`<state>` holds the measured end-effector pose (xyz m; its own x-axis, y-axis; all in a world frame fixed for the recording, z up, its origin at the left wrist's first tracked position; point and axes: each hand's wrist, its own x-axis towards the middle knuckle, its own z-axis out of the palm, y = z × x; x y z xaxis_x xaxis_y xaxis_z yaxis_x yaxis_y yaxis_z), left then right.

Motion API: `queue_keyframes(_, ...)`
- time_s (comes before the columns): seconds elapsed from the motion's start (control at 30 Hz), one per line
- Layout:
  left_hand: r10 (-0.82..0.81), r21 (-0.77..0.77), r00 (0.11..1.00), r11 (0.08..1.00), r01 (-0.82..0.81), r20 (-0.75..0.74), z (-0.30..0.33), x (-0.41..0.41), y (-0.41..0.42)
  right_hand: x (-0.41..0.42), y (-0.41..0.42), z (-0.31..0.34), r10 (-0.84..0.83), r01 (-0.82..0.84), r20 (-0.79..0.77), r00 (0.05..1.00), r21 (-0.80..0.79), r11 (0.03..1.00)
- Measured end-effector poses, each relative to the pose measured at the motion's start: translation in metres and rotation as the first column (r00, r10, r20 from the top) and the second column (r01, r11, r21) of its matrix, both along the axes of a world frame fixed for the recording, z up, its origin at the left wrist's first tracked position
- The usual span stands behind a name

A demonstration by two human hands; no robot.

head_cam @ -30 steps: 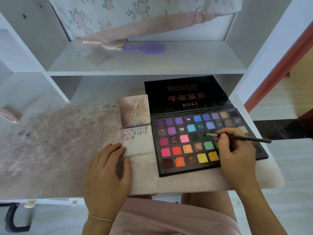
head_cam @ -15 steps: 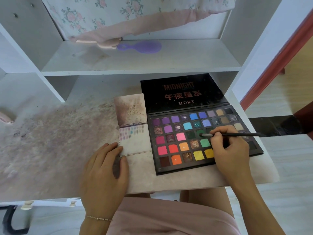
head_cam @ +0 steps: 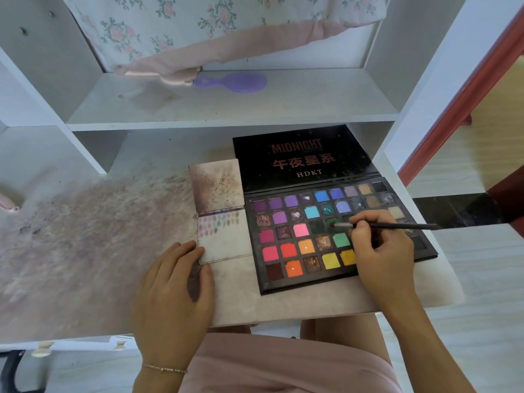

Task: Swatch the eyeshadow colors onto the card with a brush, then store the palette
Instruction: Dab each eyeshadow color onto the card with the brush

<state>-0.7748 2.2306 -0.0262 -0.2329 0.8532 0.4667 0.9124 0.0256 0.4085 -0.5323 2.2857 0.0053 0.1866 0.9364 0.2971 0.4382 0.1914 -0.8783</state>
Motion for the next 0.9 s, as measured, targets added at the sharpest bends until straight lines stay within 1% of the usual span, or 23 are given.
queue_keyframes(0.17, -0.003, -0.004, 1.0, 1.0, 0.003, 0.024, 0.001, 0.001, 0.0, -0.022, 0.0, 0.007, 0.064, -0.063, -0.046, 0.997, 0.021, 0.998)
queue_keyframes(0.4, -0.009, -0.008, 0.999, 1.0, 0.009, 0.031, 0.003, 0.001, -0.001, -0.065, 0.003, 0.011, 0.251, -0.258, -0.154, 0.956, -0.026, 0.966)
queue_keyframes(0.47, -0.012, -0.015, 1.0, 1.0, 0.012, 0.028, 0.004, 0.001, -0.001, -0.078, 0.006, 0.01, 0.306, -0.314, -0.123, 0.944, -0.049, 0.948)
queue_keyframes(0.57, -0.014, -0.034, 1.0, 0.999, 0.015, 0.027, 0.005, 0.001, -0.002, -0.095, 0.013, 0.01, 0.345, -0.351, -0.076, 0.935, -0.092, 0.932)
queue_keyframes(0.73, -0.022, -0.042, 0.999, 0.999, 0.023, 0.033, 0.006, 0.0, -0.002, -0.106, 0.021, 0.007, 0.36, -0.36, -0.032, 0.932, -0.158, 0.919)
queue_keyframes(0.9, -0.025, -0.056, 0.999, 0.998, 0.027, 0.036, 0.005, 0.0, -0.002, -0.106, 0.022, 0.005, 0.368, -0.366, -0.022, 0.93, -0.174, 0.914)
